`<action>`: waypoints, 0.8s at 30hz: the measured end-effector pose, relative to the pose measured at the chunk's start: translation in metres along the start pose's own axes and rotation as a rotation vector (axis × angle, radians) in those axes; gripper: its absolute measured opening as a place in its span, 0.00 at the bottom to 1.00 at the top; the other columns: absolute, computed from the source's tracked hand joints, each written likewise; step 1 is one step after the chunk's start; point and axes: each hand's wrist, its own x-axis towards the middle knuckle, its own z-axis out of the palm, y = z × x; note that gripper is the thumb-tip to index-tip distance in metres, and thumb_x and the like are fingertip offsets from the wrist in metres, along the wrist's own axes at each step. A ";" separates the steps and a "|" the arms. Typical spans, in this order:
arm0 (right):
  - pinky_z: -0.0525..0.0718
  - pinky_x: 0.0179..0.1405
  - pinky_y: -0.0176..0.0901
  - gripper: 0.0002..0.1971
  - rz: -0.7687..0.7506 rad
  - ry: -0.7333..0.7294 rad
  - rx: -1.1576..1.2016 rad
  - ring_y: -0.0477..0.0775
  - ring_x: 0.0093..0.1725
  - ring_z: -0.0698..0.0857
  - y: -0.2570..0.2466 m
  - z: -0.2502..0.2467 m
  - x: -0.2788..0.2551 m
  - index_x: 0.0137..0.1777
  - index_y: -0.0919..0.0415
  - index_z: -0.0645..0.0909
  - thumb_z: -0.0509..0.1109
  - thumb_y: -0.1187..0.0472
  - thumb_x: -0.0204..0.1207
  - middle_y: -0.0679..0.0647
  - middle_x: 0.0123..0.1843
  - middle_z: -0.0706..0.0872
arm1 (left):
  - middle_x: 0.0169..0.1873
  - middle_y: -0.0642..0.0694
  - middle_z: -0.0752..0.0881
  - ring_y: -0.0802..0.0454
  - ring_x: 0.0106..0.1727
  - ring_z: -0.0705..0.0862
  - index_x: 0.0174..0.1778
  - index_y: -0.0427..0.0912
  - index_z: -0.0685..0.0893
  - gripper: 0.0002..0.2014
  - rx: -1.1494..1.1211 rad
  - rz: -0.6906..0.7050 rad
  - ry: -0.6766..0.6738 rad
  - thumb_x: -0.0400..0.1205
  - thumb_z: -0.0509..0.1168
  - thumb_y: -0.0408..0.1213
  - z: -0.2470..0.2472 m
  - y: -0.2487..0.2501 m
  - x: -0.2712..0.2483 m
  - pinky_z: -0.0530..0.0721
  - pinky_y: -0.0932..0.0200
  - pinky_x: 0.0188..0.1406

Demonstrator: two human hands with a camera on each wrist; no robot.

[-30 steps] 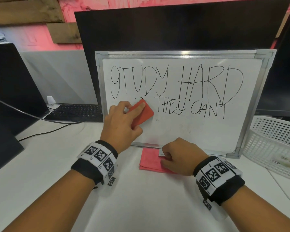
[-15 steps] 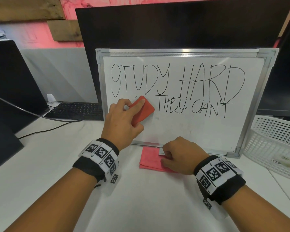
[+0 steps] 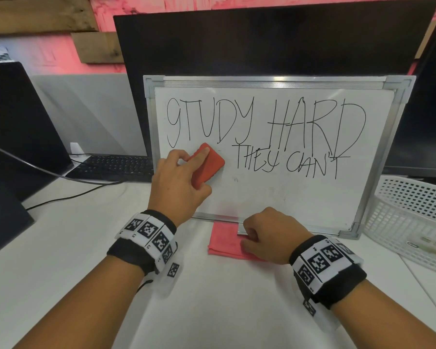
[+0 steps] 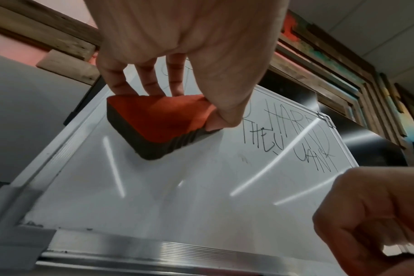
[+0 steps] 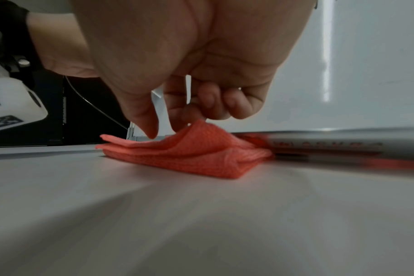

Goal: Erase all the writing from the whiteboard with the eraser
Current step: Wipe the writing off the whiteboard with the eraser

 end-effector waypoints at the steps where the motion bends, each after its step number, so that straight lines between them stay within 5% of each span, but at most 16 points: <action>1: 0.72 0.31 0.42 0.16 0.002 -0.004 0.001 0.57 0.38 0.81 0.000 0.000 0.000 0.32 0.53 0.70 0.67 0.46 0.76 0.49 0.37 0.76 | 0.60 0.46 0.77 0.40 0.57 0.76 0.80 0.58 0.75 0.36 -0.008 -0.020 0.013 0.71 0.66 0.50 -0.001 -0.003 0.000 0.81 0.44 0.61; 10: 0.73 0.32 0.43 0.17 0.006 -0.021 0.005 0.58 0.41 0.82 -0.001 -0.002 -0.001 0.32 0.53 0.70 0.68 0.46 0.76 0.49 0.38 0.75 | 0.59 0.49 0.76 0.43 0.55 0.76 0.80 0.59 0.75 0.37 0.017 0.024 -0.030 0.72 0.73 0.45 0.001 -0.002 -0.004 0.81 0.43 0.61; 14: 0.73 0.33 0.43 0.16 0.006 -0.020 0.006 0.59 0.43 0.82 0.001 -0.001 -0.003 0.32 0.53 0.70 0.68 0.46 0.76 0.49 0.38 0.75 | 0.57 0.48 0.74 0.42 0.56 0.77 0.81 0.57 0.74 0.37 -0.055 -0.029 0.055 0.73 0.74 0.43 0.004 -0.005 0.000 0.80 0.48 0.62; 20: 0.68 0.30 0.42 0.18 0.016 -0.028 -0.014 0.59 0.41 0.81 0.006 -0.003 -0.005 0.31 0.52 0.68 0.68 0.45 0.76 0.49 0.37 0.74 | 0.62 0.48 0.76 0.42 0.54 0.76 0.80 0.61 0.74 0.37 0.014 0.068 -0.102 0.70 0.68 0.49 0.013 0.012 -0.008 0.82 0.41 0.59; 24: 0.68 0.30 0.42 0.18 0.021 -0.022 -0.016 0.59 0.41 0.81 0.007 -0.003 -0.007 0.31 0.52 0.68 0.68 0.45 0.76 0.49 0.37 0.73 | 0.62 0.47 0.76 0.42 0.55 0.76 0.81 0.59 0.74 0.37 -0.032 0.064 -0.061 0.73 0.72 0.44 0.020 0.024 -0.006 0.81 0.47 0.59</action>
